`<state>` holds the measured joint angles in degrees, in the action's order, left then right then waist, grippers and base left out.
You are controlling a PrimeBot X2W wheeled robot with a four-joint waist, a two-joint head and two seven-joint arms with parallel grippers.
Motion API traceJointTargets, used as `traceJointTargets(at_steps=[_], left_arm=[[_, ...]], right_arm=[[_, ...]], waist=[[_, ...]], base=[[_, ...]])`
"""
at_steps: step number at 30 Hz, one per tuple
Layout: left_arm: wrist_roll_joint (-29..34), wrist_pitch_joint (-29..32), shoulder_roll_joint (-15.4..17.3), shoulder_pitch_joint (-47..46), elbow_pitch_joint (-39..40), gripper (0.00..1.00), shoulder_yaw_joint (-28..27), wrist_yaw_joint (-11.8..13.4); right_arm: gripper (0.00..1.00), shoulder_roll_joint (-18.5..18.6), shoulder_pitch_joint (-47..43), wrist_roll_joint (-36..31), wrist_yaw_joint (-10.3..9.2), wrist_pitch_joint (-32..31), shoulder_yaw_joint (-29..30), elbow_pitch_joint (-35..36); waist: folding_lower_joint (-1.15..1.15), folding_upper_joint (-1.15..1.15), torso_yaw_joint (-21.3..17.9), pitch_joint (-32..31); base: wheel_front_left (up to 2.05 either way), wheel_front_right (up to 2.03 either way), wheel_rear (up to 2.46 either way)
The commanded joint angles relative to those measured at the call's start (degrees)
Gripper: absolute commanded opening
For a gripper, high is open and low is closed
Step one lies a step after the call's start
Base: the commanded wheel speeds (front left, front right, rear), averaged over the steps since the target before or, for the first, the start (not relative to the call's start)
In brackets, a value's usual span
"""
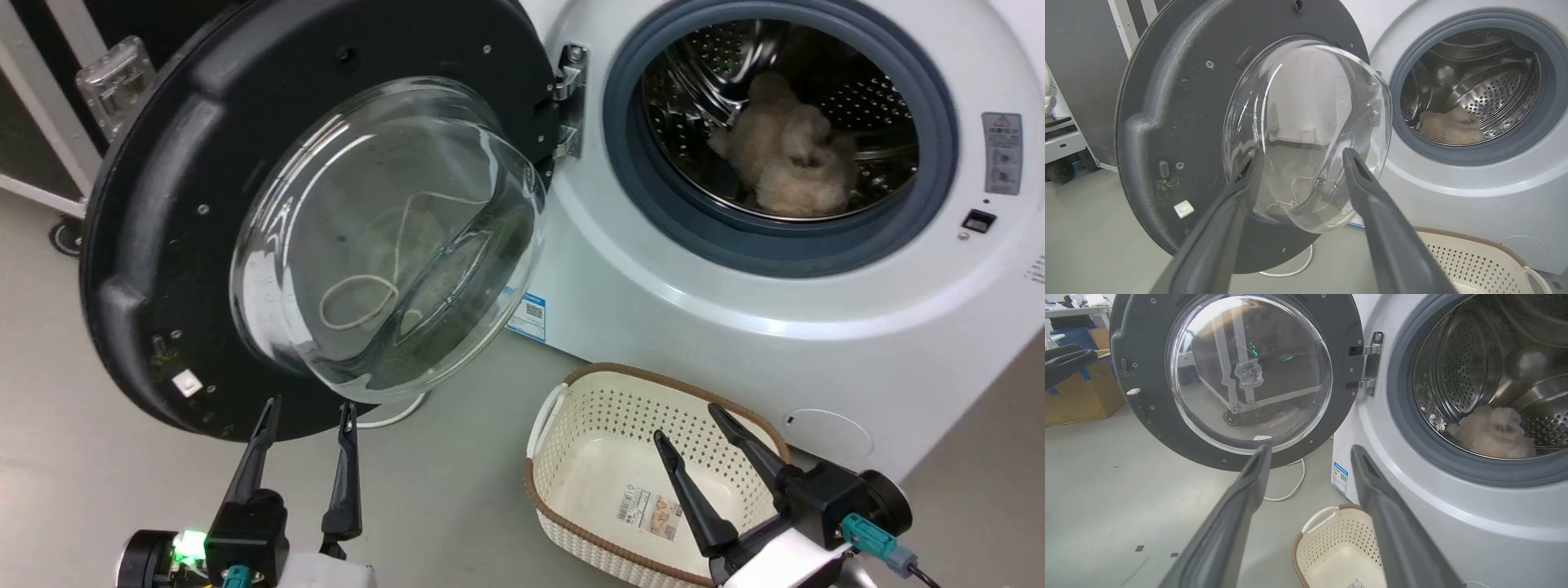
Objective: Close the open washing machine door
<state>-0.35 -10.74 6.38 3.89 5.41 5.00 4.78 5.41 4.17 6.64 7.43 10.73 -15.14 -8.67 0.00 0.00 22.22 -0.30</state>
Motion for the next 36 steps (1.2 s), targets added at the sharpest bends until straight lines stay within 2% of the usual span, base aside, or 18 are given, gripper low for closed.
traceJointTargets(at_steps=[1, 8, 9, 10, 11, 16, 20, 23, 26, 28, 29, 33, 36], left_arm=[[-0.3, -0.7, 0.4, 0.8, 0.4, 1.0, 0.2, 0.4], [-1.0, -1.7, 0.4, 1.1, 0.2, 1.0, 1.0, 0.4], [-1.3, -1.9, 0.3, 1.1, 0.0, 0.87, 1.2, 0.3], [-1.4, -2.0, 0.3, 1.1, -0.1, 0.33, 1.4, 0.1], [-1.5, -2.1, 0.3, 1.1, -0.3, 0.0, 1.6, -0.1], [-4.3, -2.7, -0.8, 0.4, 1.4, 0.0, 0.9, -0.6], [-7.6, -3.2, -0.7, -0.9, 3.6, 0.0, -1.6, -3.2], [-11.1, -3.5, 0.0, -4.0, 4.6, 0.0, -5.7, -5.3], [-15.0, -3.9, 2.1, -9.0, 3.7, 0.0, -9.4, -7.9], [-16.7, -4.0, 2.9, -11.0, 3.1, 0.0, -10.9, -8.4], [-21.1, -3.7, 4.5, -15.4, 1.3, 0.0, -14.3, -9.0], [-30.4, 1.8, 7.8, -24.1, -4.7, 0.0, -21.2, -8.7], [-36.5, 7.4, 10.4, -29.6, -11.4, 0.0, -25.5, -7.3]], right_arm=[[1.0, 0.3, 1.1, 0.4, 0.04, 0.7, -0.4, -0.3], [1.0, 0.4, 0.6, 1.0, 0.05, 1.7, -1.3, -1.0], [1.0, 0.4, 0.6, 1.0, 0.05, 1.9, -1.4, -1.0], [1.0, 0.4, 0.5, 1.0, 0.05, 2.0, -1.5, -1.1], [1.0, 0.4, 0.5, 1.0, 0.05, 2.1, -1.6, -1.2], [1.0, 0.3, -0.3, 1.1, 0.05, 2.7, -1.6, -1.3], [1.0, 0.2, -1.1, 1.0, 0.05, 3.2, -1.2, -1.2], [1.0, 0.4, -1.4, 0.8, 0.05, 3.5, -0.6, -1.1], [1.0, 0.5, -1.9, 0.5, 0.05, 3.8, 0.1, -0.5], [1.0, 0.5, -2.0, 0.3, 0.06, 3.7, 0.1, -0.2], [1.0, 0.7, -1.8, 0.1, 0.06, 3.6, -0.3, 0.3], [1.0, 1.5, -1.0, 0.2, 0.06, 3.2, -0.7, 1.1], [1.0, 2.2, -0.5, 0.4, 0.06, 3.2, -1.0, 1.4]], waist=[[0.0, 0.0, 0.4, 0.0], [0.0, 0.0, 2.5, -0.2], [0.0, 0.0, 2.7, -0.2], [0.0, 0.0, 3.0, -0.2], [0.0, 0.0, 3.2, -0.2], [0.0, 0.0, 4.4, -0.3], [0.0, 0.0, 5.4, 0.1], [0.0, 0.0, 6.2, 1.0], [0.0, 0.0, 6.9, 2.0], [0.0, 0.0, 6.8, 2.5], [0.0, 0.0, 6.3, 3.7], [0.0, 0.0, 4.3, 5.4], [0.0, 0.0, 2.8, 6.5]], base=[[0.0, 0.0, 0.0], [0.0, 0.0, 0.0], [0.0, 0.0, 0.0], [0.0, 0.0, 0.0], [0.0, 0.0, 0.0], [0.0, 0.0, 0.0], [0.0, 0.0, 0.0], [0.0, 0.0, 0.0], [0.0, 0.0, 0.0], [0.0, 0.0, 0.0], [0.0, 0.0, 0.0], [0.0, 0.0, 0.0], [0.0, 0.0, 0.0]])
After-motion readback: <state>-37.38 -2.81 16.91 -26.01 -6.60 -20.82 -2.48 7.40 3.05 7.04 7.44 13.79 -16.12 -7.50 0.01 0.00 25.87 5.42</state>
